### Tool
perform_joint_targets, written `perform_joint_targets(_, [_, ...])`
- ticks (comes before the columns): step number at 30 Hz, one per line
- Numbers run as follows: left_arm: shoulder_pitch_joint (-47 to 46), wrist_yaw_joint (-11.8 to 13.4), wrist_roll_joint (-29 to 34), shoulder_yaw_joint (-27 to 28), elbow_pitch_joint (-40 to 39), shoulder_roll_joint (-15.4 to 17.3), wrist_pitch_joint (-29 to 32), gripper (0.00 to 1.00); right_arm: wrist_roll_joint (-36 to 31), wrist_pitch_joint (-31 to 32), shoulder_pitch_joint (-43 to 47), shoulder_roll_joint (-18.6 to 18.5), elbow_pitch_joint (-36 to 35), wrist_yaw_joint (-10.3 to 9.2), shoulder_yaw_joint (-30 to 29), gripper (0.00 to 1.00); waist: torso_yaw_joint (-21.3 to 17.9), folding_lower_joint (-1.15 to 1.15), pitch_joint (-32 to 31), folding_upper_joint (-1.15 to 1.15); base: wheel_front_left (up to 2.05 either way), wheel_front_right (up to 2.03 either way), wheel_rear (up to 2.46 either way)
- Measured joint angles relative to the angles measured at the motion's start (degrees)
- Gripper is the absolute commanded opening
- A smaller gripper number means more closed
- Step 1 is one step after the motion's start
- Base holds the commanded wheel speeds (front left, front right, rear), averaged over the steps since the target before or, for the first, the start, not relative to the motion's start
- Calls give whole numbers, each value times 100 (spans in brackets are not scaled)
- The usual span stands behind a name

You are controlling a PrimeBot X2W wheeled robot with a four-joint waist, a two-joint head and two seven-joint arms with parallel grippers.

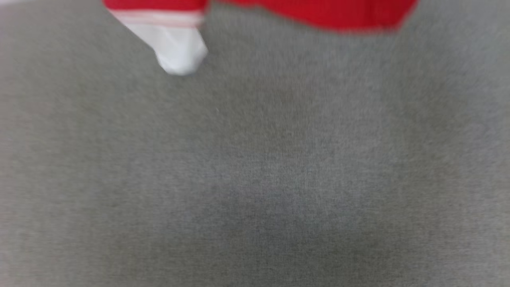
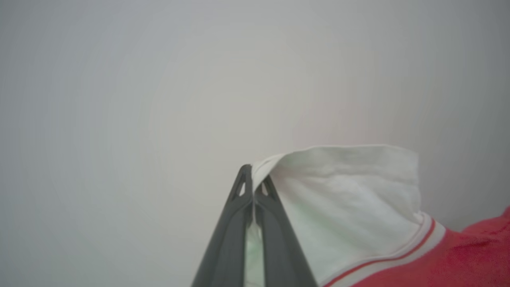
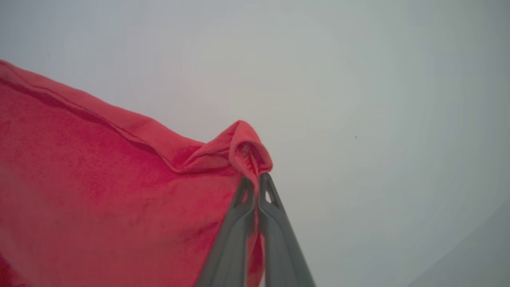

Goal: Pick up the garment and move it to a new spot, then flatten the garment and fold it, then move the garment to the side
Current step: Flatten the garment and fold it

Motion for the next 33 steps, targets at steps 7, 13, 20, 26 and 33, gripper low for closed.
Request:
perform_joint_targets(7, [-1035,434,487,54,374,-593,-2069,0,-1519,-2206,-987,390,861,1,-512,0,-40,0,991,0,0,0,0])
perform_joint_targets(13, [-1026,197,407,299,494,-698,-2774,0,-2516,-3103,-1245,775,1634,1,-743,0,21,0,1807,0,0,0,0])
perform_joint_targets(20, [272,29,278,559,171,-587,-2789,0,-2486,-3234,-697,891,2541,1,-705,0,231,0,2286,0,0,0,0])
perform_joint_targets(26, [1527,-163,-100,178,142,-422,-2196,0,-1945,-3182,-74,844,2969,1,-256,0,354,0,2065,0,0,0,0])
perform_joint_targets(33, [3169,-185,-699,-326,-756,111,-1046,0,-762,-2826,968,475,2826,1,288,0,464,0,1354,0,0,0,0])
